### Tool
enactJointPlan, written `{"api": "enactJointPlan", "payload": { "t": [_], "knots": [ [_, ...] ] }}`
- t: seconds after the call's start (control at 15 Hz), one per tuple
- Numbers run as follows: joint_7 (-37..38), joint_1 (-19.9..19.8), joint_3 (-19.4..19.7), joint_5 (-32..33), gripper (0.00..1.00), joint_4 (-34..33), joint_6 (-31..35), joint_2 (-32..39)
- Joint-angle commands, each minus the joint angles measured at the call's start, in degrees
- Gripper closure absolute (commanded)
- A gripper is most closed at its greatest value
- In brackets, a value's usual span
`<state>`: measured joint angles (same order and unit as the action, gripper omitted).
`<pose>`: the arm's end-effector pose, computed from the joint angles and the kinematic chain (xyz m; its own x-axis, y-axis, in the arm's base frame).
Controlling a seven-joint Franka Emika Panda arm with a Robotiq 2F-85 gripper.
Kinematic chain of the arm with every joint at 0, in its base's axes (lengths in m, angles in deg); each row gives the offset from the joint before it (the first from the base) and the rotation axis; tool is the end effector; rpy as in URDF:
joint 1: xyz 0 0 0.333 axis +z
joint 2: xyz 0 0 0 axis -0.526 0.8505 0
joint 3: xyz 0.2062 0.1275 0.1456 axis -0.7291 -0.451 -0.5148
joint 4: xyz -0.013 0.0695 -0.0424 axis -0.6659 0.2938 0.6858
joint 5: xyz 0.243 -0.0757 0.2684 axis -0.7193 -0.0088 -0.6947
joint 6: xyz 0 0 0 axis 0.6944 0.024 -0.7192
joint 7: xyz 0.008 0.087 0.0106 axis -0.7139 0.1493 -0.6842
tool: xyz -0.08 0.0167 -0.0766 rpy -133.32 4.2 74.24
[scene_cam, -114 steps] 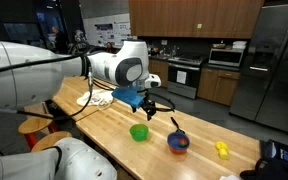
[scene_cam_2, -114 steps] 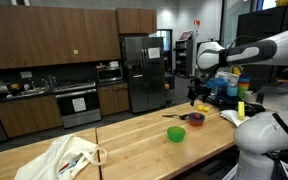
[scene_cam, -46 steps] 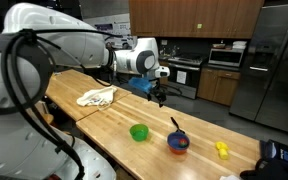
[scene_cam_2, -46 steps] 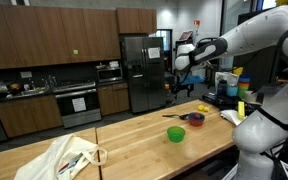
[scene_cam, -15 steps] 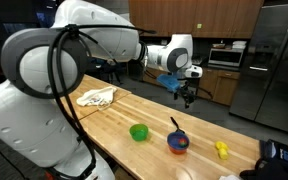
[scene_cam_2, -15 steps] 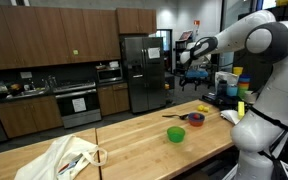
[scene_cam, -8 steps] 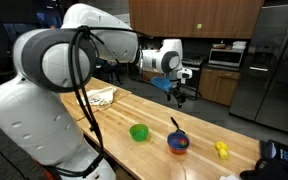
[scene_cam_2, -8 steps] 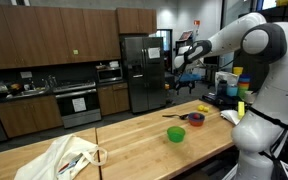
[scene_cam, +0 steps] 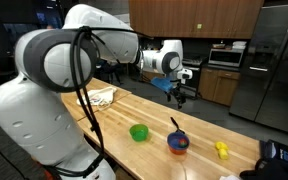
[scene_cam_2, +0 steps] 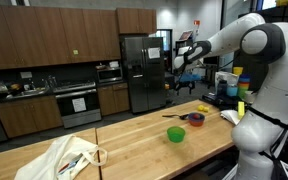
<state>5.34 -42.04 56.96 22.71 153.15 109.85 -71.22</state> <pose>0.4673 -0.1230 0.4569 0.8355 -0.5385 0.1095 -0.5432 -0.8395 0.0163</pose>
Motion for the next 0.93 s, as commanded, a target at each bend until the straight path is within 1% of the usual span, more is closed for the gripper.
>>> {"api": "enactJointPlan", "payload": {
  "t": [0.0,0.2,0.47,0.67,0.87],
  "knots": [
    [0.0,0.5,0.4,0.1,0.00,-0.1,-0.2,0.0],
    [0.0,0.5,0.4,0.1,0.00,-0.2,-0.2,0.0],
    [-1.3,-0.5,1.5,2.1,0.00,2.6,0.2,-1.4],
    [-0.2,-0.5,1.6,2.7,0.00,2.7,0.0,-1.1],
    [1.2,0.2,0.8,2.6,0.00,2.6,-0.2,-0.6]
  ]
}}
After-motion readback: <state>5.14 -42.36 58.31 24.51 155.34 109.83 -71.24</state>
